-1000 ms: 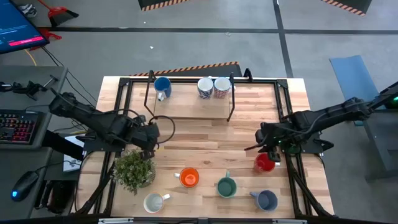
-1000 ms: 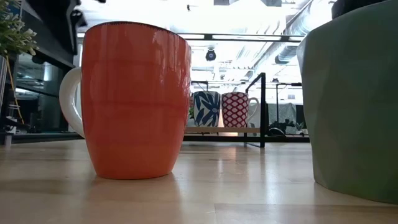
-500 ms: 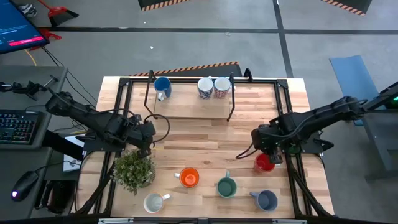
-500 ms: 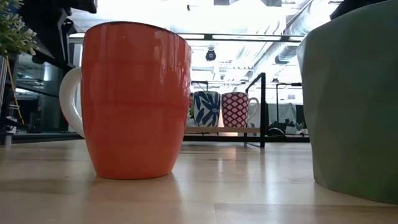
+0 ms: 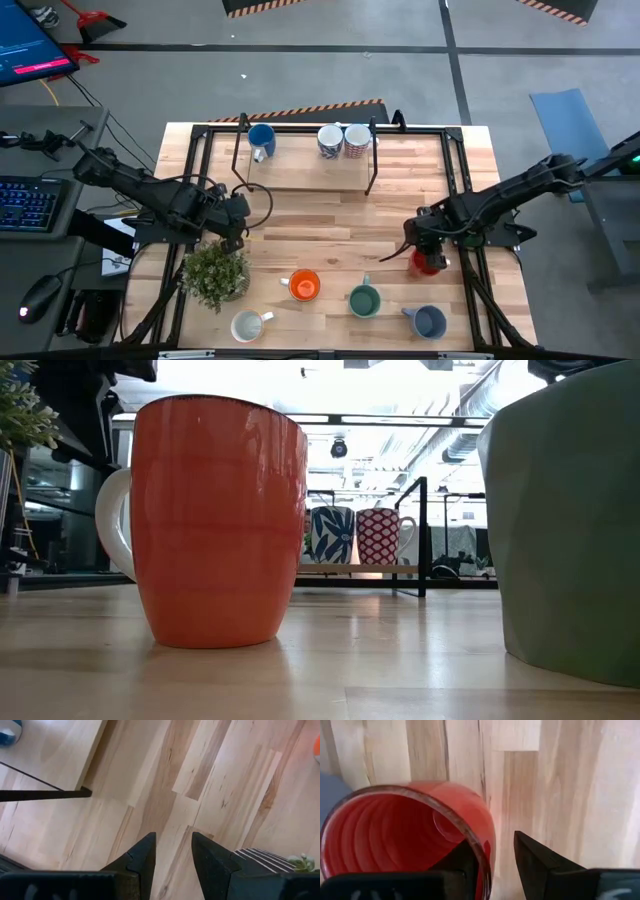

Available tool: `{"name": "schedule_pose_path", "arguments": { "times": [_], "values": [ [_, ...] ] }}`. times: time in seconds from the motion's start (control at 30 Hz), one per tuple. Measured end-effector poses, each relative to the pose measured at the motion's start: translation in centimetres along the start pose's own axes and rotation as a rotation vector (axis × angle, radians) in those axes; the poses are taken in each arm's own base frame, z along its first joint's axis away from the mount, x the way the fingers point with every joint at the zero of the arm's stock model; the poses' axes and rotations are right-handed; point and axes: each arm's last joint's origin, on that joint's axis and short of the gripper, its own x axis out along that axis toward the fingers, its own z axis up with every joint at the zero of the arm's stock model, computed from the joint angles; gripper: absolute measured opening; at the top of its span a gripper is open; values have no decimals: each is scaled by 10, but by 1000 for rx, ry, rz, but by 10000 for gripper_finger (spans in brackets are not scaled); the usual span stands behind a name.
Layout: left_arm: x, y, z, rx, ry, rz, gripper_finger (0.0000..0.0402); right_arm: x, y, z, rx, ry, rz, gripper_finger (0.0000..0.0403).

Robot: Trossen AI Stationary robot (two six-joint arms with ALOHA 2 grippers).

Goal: Place coffee mugs
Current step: Put the red mug on the shelf

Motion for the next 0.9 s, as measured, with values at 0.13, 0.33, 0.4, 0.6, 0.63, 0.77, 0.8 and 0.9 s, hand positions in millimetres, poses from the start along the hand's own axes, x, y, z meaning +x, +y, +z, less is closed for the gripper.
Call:
{"name": "schedule_pose_path", "arguments": {
  "times": [0.13,0.33,0.4,0.6,0.63,0.77,0.8,0.9],
  "values": [
    [0,0,0,-18,-1,1,115,4,0,1,20,-23,11,98],
    [0,0,0,-24,-6,7,115,4,-2,3,81,-63,-50,26],
    [0,1,1,-40,-19,21,115,4,-3,4,91,-90,-96,10],
    [0,1,1,-62,-28,30,115,0,-7,20,138,-266,-165,3],
    [0,1,1,-62,-28,30,115,-3,-8,26,137,-318,-161,3],
    [0,1,1,-64,-29,28,115,-29,-13,53,114,-543,-182,2],
    [-1,2,0,-69,-32,25,115,-37,-15,59,105,-594,-200,2],
    [-4,4,-1,-85,-43,15,115,-69,-24,77,69,-731,-252,1]
  ]
}}
